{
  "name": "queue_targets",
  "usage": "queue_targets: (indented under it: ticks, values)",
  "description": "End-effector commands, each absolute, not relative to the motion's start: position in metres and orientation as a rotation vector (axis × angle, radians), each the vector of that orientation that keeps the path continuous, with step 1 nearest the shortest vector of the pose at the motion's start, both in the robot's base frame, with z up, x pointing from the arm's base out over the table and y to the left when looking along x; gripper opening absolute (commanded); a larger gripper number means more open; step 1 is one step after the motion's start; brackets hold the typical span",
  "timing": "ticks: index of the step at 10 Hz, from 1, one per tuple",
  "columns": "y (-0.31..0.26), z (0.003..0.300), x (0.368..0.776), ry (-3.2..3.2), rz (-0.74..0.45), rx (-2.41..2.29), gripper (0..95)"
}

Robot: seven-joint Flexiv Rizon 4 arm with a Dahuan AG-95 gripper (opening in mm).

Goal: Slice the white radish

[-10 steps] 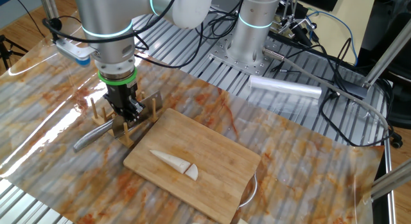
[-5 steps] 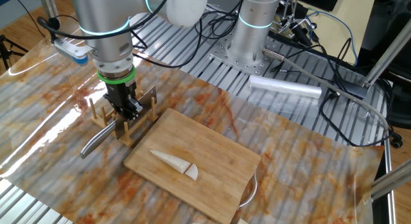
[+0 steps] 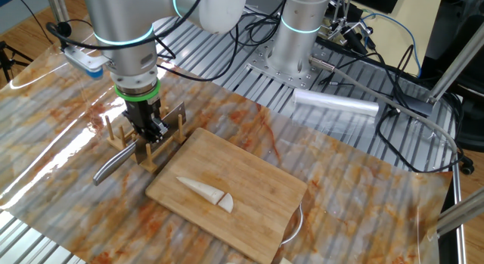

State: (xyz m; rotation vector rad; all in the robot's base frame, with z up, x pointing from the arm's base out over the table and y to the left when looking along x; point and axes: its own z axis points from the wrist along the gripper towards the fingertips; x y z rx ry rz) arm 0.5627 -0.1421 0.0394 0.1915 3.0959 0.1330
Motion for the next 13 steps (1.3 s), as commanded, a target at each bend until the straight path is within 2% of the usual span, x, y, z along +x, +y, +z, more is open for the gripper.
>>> queue_targets:
  ticks: [1, 2, 13]
  values:
    - [-0.1411, 0.0412, 0.5616, 3.097, 0.138, 0.197, 38.0]
    - [-0.1411, 0.0412, 0.5616, 3.097, 0.139, 0.195, 57.0]
    - [-0.1411, 0.0412, 0.5616, 3.131, 0.143, 0.237, 57.0]
